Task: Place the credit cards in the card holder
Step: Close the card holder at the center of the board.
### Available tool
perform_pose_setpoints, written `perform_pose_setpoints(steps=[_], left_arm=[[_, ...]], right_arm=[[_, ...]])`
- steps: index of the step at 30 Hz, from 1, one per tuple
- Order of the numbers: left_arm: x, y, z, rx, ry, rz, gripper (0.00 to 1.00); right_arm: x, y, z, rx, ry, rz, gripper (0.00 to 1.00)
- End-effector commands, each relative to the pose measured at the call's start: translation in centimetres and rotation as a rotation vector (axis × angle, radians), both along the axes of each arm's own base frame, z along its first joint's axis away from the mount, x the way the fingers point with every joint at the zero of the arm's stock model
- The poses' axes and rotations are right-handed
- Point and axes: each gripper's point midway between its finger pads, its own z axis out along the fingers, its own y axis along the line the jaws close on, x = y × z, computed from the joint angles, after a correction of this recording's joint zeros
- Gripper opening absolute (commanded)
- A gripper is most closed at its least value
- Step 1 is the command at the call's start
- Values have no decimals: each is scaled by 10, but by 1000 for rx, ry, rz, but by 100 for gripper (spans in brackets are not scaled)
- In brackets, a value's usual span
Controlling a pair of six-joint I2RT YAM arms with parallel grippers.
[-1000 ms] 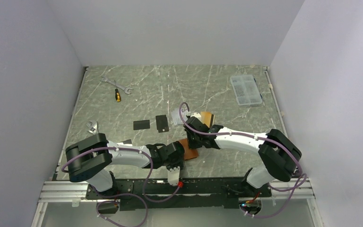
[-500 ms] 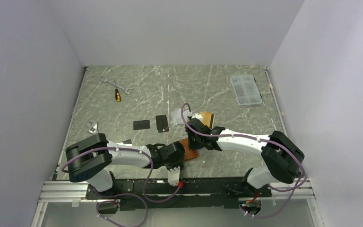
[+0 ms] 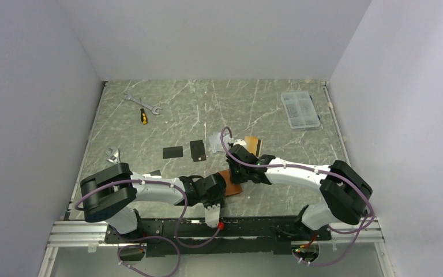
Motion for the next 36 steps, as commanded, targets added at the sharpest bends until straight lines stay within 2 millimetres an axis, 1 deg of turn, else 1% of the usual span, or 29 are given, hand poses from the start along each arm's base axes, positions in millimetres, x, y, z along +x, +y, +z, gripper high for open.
perform_pose_setpoints(steps=[1,4,5,10,13,16,18,20,24,25,27,29,30,31,34,36], left_arm=[[-27,33,-39,173,140,-5,8],[-25,33,-38,174,130,6,8],[-23,34,-38,178,120,16,8],[-21,34,-37,168,113,25,8],[-20,34,-36,160,104,28,9],[-19,35,-34,154,94,32,10],[-17,33,-31,135,86,39,15],[-14,30,-25,109,74,57,19],[-4,29,-7,69,74,135,25],[-2,30,-2,61,80,160,30],[2,35,12,60,101,213,50],[6,41,26,49,132,278,58],[8,44,34,40,149,309,86],[9,49,40,38,165,342,98],[10,67,63,27,211,434,99],[9,79,81,-1,256,505,99]], right_arm=[[-48,-19,-35,-97,194,86,0],[-48,-20,-39,-110,203,87,0],[-53,-20,-41,-108,226,96,0],[-61,-27,-54,-144,275,84,0],[-58,-33,-58,-163,280,51,0],[-55,-38,-56,-162,281,15,0],[-53,-42,-57,-150,285,-19,0],[-52,-48,-62,-145,298,-53,0],[-61,-57,-79,-132,348,-97,0],[-64,-60,-83,-131,359,-112,0],[-67,-65,-91,-129,379,-136,0],[-71,-72,-96,-142,389,-162,0],[-72,-76,-99,-154,393,-174,0],[-73,-80,-100,-166,394,-184,0],[-71,-89,-99,-205,380,-226,0],[-70,-96,-98,-237,369,-261,0]])
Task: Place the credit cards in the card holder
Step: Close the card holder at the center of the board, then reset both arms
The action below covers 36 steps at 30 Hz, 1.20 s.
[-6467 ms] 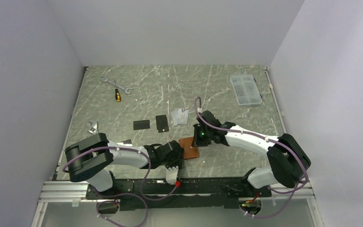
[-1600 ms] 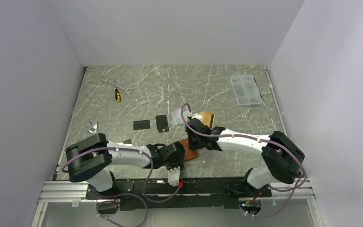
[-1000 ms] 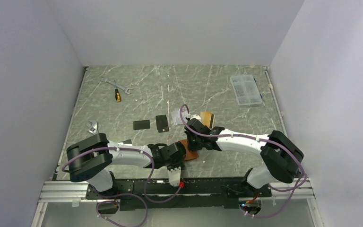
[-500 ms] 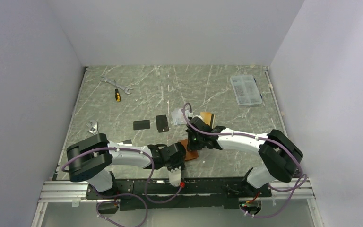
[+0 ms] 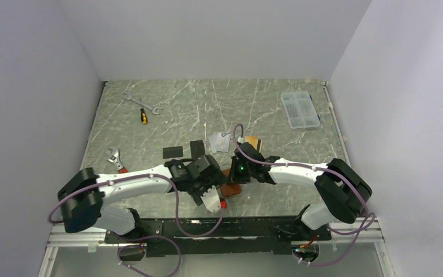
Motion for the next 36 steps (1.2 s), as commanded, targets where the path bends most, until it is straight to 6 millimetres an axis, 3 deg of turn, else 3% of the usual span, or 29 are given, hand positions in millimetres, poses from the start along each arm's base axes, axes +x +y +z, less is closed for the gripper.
perform_pose_setpoints(steps=[1,7,11,12,14,18,20,23,25,27,29,31,36], left_arm=[[-12,39,41,-27,146,191,99],[16,88,113,-248,425,719,99],[45,113,146,-522,551,1041,99],[50,120,152,-579,586,1103,100],[61,134,162,-700,644,1206,99],[67,157,168,-863,725,1319,99],[68,166,166,-895,726,1370,99],[72,181,166,-939,689,1440,99],[78,190,169,-972,653,1475,99],[88,207,174,-1023,598,1531,99],[102,220,173,-1059,533,1592,99],[116,232,171,-1081,465,1664,99],[141,249,133,-1112,402,1767,99]], right_arm=[[-61,-104,-72,-449,205,-78,0],[-64,-114,-73,-468,206,-138,0],[-45,-89,-55,-391,150,-128,27],[-37,-79,-45,-361,119,-116,40],[-19,-54,-18,-297,53,-95,55],[10,-1,43,-199,-66,-38,74],[18,20,74,-161,-120,-7,98],[30,44,133,-86,-199,23,100],[43,59,189,-18,-282,43,100],[52,64,231,7,-358,61,100],[64,61,263,21,-433,68,100],[86,43,281,-22,-512,20,100],[149,-46,263,-196,-805,-194,100]])
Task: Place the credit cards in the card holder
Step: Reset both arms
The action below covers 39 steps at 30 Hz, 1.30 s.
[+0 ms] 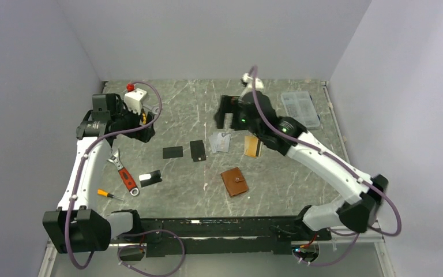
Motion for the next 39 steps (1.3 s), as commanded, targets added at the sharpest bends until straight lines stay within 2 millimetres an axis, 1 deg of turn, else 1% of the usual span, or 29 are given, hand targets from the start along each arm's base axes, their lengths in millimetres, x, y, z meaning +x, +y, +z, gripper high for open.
perform_pose_setpoints(steps=[1,2,4,5,8,9,11,13,15,17,20,24,26,28,29,32,33,35,36,37,38,39], left_arm=[[30,17,-31,-4,-56,130,100],[32,17,-40,-10,-85,123,99],[39,19,-53,-5,-179,129,99],[41,20,-60,-3,-219,129,99],[51,22,-75,-2,-291,141,99],[54,22,-81,-3,-287,141,99],[61,22,-96,-10,-257,143,99],[67,22,-110,-30,-232,150,99],[71,20,-122,-49,-220,148,99],[72,19,-127,-56,-241,139,99],[70,20,-120,-60,-327,151,99],[64,21,-102,-73,-510,171,99],[60,22,-99,-62,-560,170,99],[59,25,-97,-60,-594,186,99],[58,23,-97,-60,-601,169,99],[58,23,-101,-56,-596,172,99],[56,22,-104,-58,-602,166,100],[54,24,-102,-65,-648,186,99],[50,23,-107,-59,-642,173,99],[48,22,-100,-61,-694,169,99],[46,21,-101,-77,-706,171,99],[45,21,-109,-79,-666,175,99]], right_arm=[[44,-109,-42,-234,-257,-266,100],[50,-129,-46,-258,-335,-325,100],[54,-173,-66,-340,-454,-450,99],[55,-194,-75,-351,-489,-517,99],[55,-256,-112,-367,-467,-696,100],[55,-276,-125,-312,-426,-787,100],[58,-299,-151,-337,-357,-821,100],[60,-314,-161,-374,-354,-849,100],[63,-321,-170,-400,-343,-850,100],[67,-326,-182,-416,-307,-836,100],[67,-335,-194,-403,-294,-865,100],[66,-344,-197,-412,-316,-891,100],[67,-345,-201,-425,-316,-890,100],[70,-344,-200,-438,-331,-866,100],[71,-342,-199,-447,-341,-848,100],[74,-346,-195,-452,-371,-851,100],[76,-346,-197,-447,-370,-840,100],[78,-347,-202,-434,-375,-827,100],[78,-346,-203,-432,-387,-824,100],[78,-346,-206,-431,-385,-819,100],[77,-345,-207,-424,-382,-810,100],[76,-344,-207,-409,-395,-794,100]])
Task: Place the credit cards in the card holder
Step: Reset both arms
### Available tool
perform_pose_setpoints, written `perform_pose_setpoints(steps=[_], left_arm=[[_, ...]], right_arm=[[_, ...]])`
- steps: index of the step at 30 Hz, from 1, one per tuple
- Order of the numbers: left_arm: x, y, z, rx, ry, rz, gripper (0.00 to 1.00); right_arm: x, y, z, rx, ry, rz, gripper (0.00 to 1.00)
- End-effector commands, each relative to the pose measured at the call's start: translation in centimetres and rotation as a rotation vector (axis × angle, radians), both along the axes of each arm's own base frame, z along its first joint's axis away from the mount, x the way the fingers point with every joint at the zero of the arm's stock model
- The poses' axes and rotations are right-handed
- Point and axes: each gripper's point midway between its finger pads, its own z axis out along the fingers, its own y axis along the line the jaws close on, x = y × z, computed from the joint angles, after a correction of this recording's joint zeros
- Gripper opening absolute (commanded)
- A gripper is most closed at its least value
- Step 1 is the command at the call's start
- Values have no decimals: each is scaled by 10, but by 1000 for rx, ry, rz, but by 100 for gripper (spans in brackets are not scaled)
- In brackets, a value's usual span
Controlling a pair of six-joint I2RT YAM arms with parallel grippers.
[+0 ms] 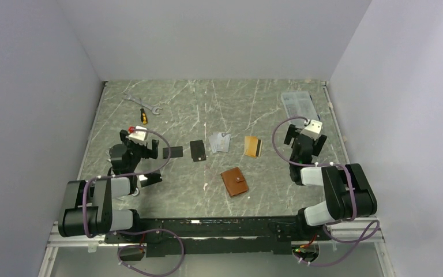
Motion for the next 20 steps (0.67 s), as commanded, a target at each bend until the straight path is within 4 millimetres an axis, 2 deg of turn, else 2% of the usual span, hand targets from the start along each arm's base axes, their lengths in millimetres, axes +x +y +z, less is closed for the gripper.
perform_pose_setpoints(steps=[1,4,20], left_arm=[[4,3,15,-17,-76,16,99],[5,6,20,-31,-106,34,99],[6,6,18,-34,-94,37,99]], right_arm=[[2,9,9,16,-93,98,100],[1,11,8,-3,-118,121,100],[3,8,7,17,-112,126,100]])
